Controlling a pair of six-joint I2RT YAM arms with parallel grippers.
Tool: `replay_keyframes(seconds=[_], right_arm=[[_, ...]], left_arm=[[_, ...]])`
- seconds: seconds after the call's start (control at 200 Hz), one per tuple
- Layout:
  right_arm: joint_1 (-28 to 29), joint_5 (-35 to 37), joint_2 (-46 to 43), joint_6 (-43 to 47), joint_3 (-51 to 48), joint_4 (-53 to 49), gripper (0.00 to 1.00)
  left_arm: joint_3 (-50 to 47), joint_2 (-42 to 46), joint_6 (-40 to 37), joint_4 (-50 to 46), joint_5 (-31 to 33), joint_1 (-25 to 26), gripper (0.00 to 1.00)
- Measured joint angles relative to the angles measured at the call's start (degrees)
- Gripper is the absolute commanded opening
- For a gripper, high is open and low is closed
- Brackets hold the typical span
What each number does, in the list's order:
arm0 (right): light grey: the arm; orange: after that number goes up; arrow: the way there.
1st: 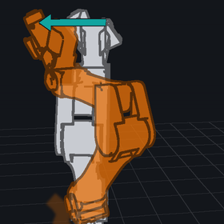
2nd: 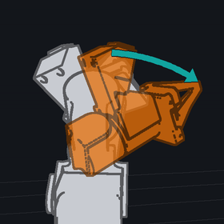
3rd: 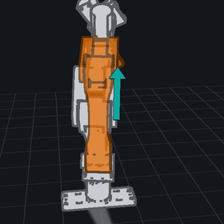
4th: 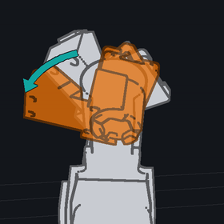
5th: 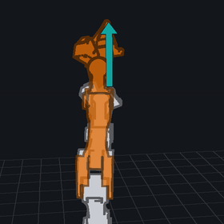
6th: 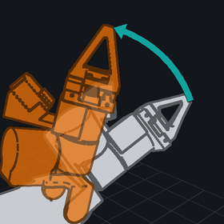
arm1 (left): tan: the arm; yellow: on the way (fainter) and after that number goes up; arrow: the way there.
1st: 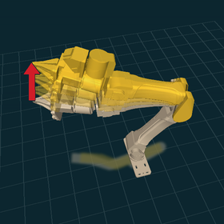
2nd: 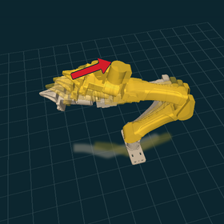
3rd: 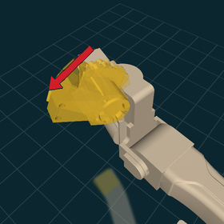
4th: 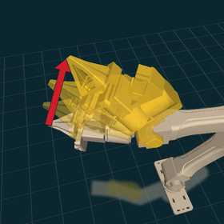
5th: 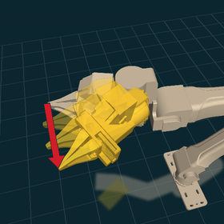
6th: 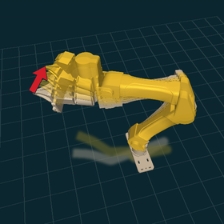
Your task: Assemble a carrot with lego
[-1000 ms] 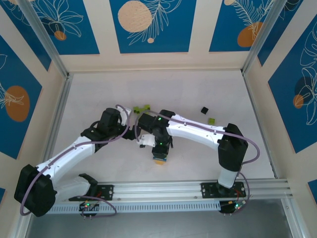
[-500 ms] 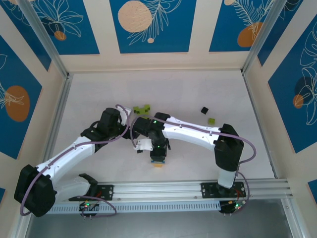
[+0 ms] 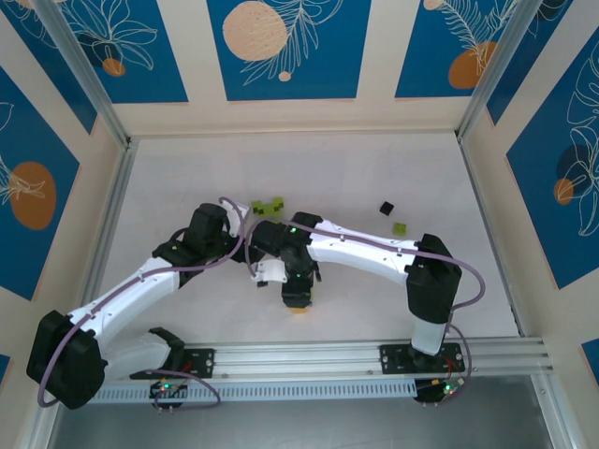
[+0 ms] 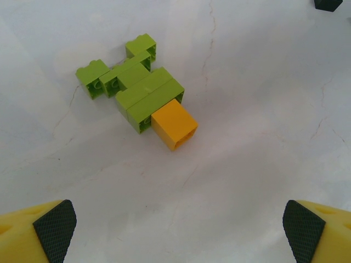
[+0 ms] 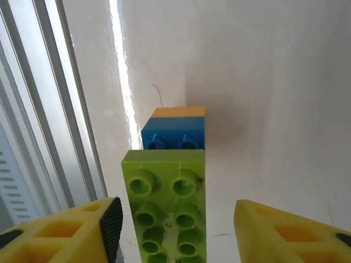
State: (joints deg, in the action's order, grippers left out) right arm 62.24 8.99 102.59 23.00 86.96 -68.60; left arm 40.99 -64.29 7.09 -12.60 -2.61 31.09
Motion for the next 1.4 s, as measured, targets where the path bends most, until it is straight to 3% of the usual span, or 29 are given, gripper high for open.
replay_keyframes(seconds=[0.185, 0.35, 0.425, 0.57, 0.655, 0.76, 1.01, 1.23, 1.4], right_arm=[[0.00, 0.44, -5.07, -0.90, -0.02, 1.22, 0.61], [-2.89, 5.70, -15.89, -6.86, -0.09, 4.15, 0.68], [-10.05, 8.74, -20.17, -13.94, 0.00, 4.96, 0.68], [-34.01, 12.28, -25.75, -30.34, -6.36, 10.54, 0.64], [-43.76, 12.94, -27.08, -38.32, -12.28, 11.61, 0.61], [-50.47, 11.93, -25.16, -44.26, -14.88, 12.57, 0.60], [-58.88, 8.76, -14.56, -47.91, -15.96, 19.80, 0.64], [-61.24, 8.59, -2.73, -48.09, -15.06, 23.10, 0.66], [-61.24, 8.50, 0.81, -48.02, -14.73, 24.61, 0.65]], left_arm=[[-0.04, 0.02, -0.17, 0.28, -0.59, 0.00, 0.99], [-1.62, 1.46, -0.42, 1.57, -2.16, 0.00, 0.99], [-2.40, 2.91, -0.68, 2.10, -3.15, 0.02, 0.99], [-3.39, 5.92, -1.09, 3.89, -5.14, 0.00, 0.99], [-4.17, 7.80, -1.22, 5.09, -6.29, 0.00, 0.99], [-5.75, 9.55, -1.25, 7.48, -9.09, 0.00, 0.99], [-11.89, 10.58, -1.25, 16.22, -14.86, 0.70, 0.99], [-15.65, 9.11, -2.69, 23.87, -14.49, 6.75, 0.99], [-19.67, 5.20, -5.01, 30.84, -12.68, 11.15, 0.99]])
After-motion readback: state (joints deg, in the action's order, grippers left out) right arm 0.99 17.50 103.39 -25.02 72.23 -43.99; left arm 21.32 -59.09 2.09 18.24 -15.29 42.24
